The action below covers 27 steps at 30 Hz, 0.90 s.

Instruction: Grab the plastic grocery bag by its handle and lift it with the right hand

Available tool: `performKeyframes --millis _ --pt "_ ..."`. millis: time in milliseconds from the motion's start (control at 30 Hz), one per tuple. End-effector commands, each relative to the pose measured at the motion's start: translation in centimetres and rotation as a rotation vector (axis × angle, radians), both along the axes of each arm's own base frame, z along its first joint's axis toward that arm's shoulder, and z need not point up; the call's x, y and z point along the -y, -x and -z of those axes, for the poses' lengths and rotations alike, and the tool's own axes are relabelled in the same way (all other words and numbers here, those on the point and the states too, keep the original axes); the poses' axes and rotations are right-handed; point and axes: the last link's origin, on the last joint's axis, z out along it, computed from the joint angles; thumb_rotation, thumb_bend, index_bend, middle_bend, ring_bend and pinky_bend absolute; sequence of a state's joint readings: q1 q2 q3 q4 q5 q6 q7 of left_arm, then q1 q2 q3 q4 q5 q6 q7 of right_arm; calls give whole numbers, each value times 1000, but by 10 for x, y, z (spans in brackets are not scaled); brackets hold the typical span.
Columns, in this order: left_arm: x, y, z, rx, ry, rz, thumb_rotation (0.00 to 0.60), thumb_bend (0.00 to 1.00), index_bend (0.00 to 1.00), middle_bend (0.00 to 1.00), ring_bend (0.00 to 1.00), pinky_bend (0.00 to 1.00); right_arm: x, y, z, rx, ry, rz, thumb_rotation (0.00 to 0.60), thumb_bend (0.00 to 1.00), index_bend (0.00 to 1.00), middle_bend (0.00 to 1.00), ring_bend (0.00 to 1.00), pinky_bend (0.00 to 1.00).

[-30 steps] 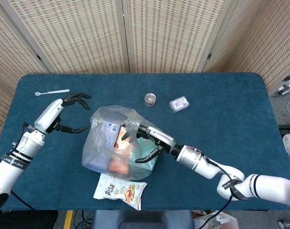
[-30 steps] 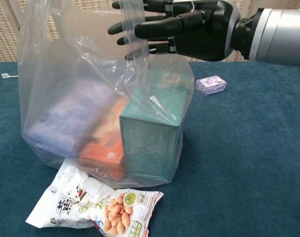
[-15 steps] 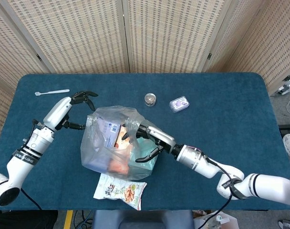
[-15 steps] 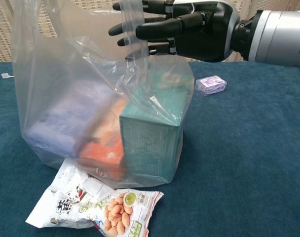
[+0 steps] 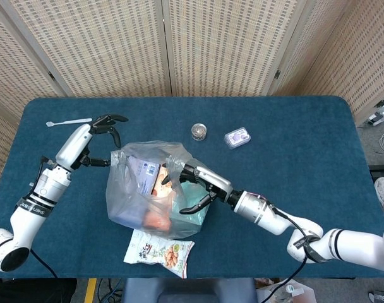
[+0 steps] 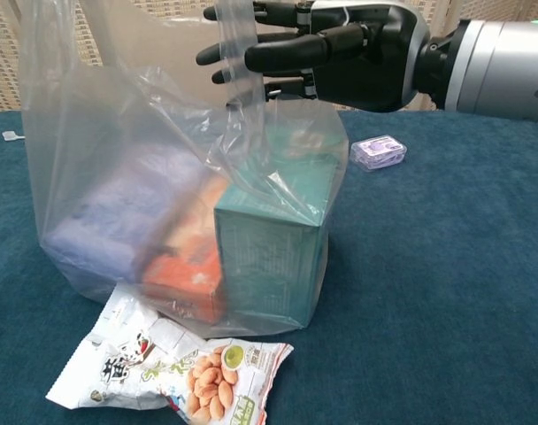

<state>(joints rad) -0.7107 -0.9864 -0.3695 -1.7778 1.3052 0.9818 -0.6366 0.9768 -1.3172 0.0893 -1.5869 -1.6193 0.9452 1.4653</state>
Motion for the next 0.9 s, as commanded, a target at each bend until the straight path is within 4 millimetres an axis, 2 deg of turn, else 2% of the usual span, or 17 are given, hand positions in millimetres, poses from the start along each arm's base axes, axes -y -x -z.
performKeyframes --millis 33,233,367,633,767,900 --pt "1 1 -2 3 -6 1 600 304 622 236 154 158 0 0 0 0 -1 2 600 101 132 284 185 275" --pt "5 3 -9 17 -32 4 600 321 652 262 172 158 0 -2 2 9 -4 -2 600 101 131 284 185 275" --pt "6 5 -9 26 -36 -1 600 313 627 262 173 158 0 -2 2 10 -5 -3 600 101 132 284 185 275" --pt "5 -1 -3 49 -59 5 600 250 428 262 163 157 0 -3 0 19 0 0 600 101 131 284 185 275" --pt "3 -3 -2 57 -82 3 600 241 330 215 144 158 0 -5 -1 29 1 -1 600 101 132 284 185 275" --pt "2 -4 -3 70 -102 -2 600 224 281 191 142 157 0 -7 0 33 -3 -2 600 101 131 275 185 275"
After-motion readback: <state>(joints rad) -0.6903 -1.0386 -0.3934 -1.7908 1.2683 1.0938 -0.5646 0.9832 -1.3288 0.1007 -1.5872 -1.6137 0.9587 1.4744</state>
